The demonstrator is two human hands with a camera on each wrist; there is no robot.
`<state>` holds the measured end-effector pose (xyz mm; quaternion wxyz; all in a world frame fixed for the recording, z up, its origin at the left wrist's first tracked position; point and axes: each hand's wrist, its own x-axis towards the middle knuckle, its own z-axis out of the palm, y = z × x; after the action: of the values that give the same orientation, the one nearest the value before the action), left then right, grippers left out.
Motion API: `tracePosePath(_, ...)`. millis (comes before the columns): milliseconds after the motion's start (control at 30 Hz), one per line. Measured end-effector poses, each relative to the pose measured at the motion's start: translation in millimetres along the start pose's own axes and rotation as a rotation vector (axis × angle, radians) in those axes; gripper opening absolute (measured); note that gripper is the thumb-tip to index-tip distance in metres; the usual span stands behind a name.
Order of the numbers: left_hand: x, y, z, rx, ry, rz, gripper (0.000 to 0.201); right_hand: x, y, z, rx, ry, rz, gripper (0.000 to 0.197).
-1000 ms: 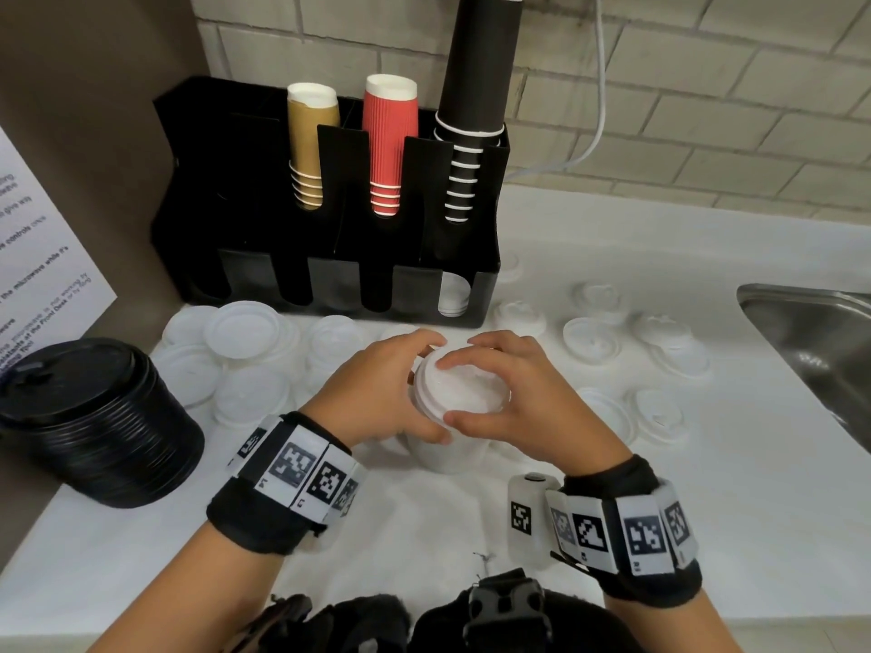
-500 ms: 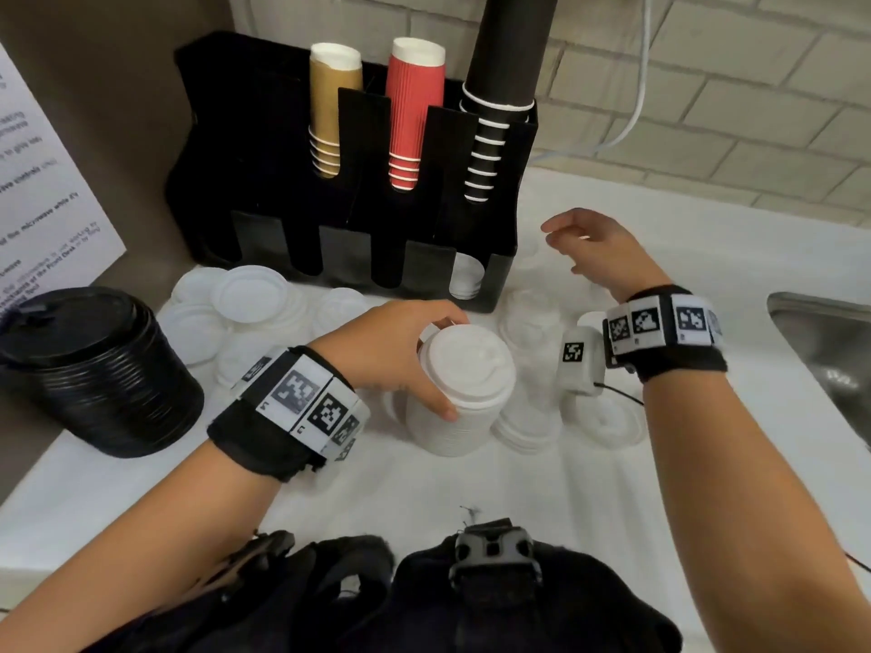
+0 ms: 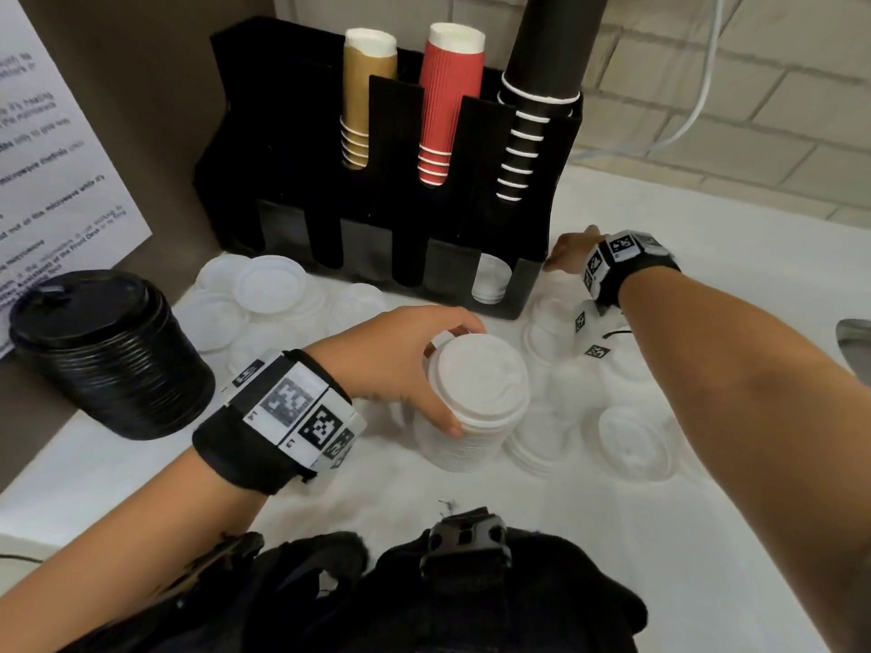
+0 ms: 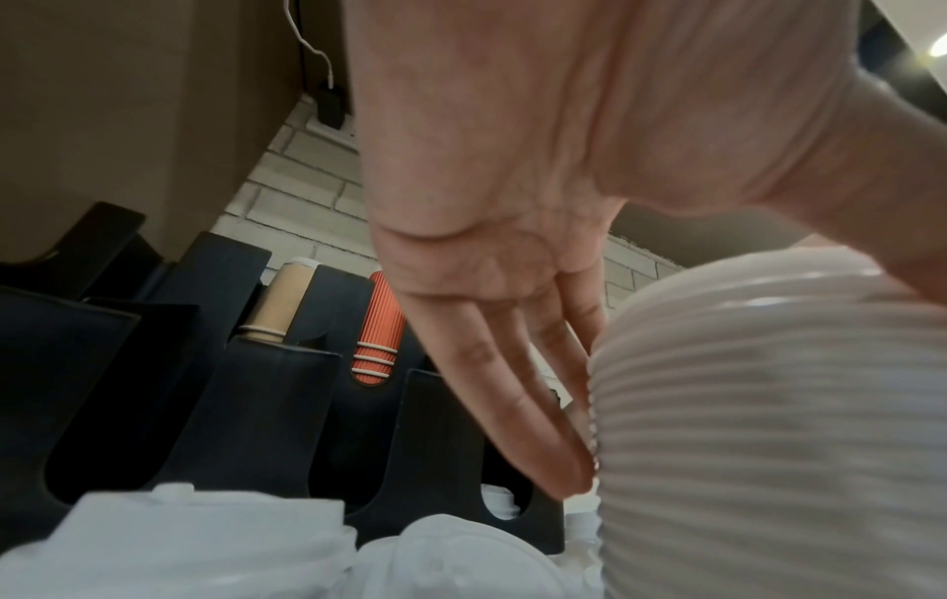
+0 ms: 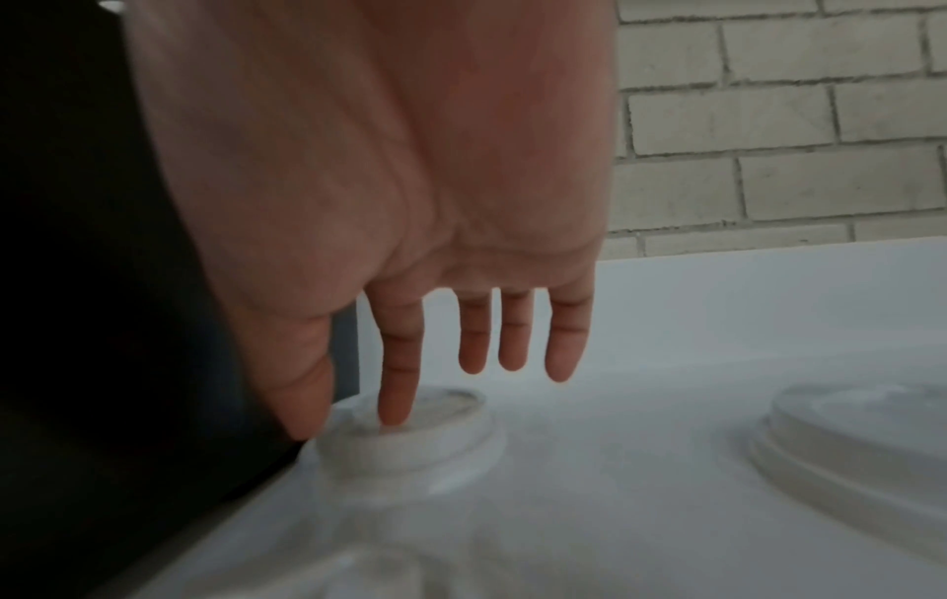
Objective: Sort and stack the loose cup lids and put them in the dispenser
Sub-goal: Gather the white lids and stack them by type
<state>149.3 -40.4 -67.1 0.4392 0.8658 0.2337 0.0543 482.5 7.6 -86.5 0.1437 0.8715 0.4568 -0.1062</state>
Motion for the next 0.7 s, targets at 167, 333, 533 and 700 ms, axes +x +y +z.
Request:
tracePosePath(167, -2, 0, 1, -0.015, 0.001, 0.002, 0.08, 6, 1, 1, 0.015, -0.006, -0.064, 0.064)
tracePosePath(333, -2, 0, 1, -0.018, -0.002, 0.01, 0.08, 5, 0, 5, 0.05, 0.009, -0.089, 0.049)
tracePosePath(533, 0, -2, 2, 0.005, 0.007, 0.013, 0.079, -20, 15, -8, 0.449, 0.194, 0.09, 0.06)
tracePosePath(700, 0, -4, 3, -0.004, 0.006, 0.027, 0.079, -78, 27, -15, 0.811, 0.231, 0.072, 0.059)
